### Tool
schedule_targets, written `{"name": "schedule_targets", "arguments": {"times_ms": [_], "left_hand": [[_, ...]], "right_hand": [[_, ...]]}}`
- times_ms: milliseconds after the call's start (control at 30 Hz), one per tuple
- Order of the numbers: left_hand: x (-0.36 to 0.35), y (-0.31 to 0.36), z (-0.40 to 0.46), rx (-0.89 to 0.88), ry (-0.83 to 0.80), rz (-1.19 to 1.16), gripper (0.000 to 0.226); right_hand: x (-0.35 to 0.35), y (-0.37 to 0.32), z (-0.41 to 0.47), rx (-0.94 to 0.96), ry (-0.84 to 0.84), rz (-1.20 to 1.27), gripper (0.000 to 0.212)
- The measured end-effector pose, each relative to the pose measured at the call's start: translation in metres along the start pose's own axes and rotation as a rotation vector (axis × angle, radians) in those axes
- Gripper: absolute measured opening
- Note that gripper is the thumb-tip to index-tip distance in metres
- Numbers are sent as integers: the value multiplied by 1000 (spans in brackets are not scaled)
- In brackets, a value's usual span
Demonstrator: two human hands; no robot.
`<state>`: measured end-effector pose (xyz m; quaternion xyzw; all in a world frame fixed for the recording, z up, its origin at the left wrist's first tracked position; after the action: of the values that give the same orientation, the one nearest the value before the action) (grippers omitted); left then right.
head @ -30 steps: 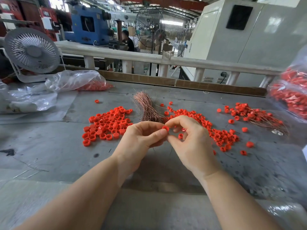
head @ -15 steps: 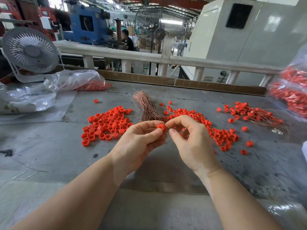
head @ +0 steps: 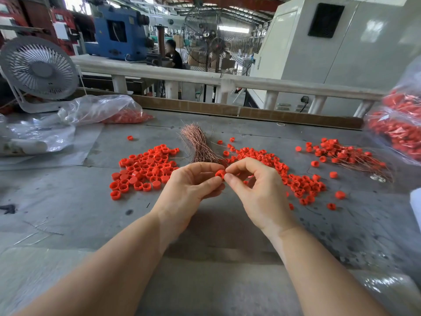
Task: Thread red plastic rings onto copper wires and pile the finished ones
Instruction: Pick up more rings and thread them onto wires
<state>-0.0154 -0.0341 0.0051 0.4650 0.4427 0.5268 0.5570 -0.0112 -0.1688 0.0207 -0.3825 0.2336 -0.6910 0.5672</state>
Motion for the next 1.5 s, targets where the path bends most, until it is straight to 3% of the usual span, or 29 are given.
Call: {"name": "schedule_targets", "arguments": {"times_ms": [1133, 1500], "left_hand": [[4, -2, 1, 43, -11, -27, 12], [4, -1, 1, 42, 32, 8, 17]], "right_hand": [[-3, -4, 2, 5, -30, 5, 11], [-5, 6, 2, -161, -8, 107, 11]]}}
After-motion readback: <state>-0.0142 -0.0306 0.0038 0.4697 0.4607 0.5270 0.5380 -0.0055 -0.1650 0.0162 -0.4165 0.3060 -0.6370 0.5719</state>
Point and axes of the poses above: each hand's wrist, its own z-axis towards the middle knuckle, its own x-axis out of the back of the hand, y = z × x, the point moved 2 cm from there along z, towards the middle knuckle, and after that the axes turned 14 degrees about z, right-handed, at the moved point
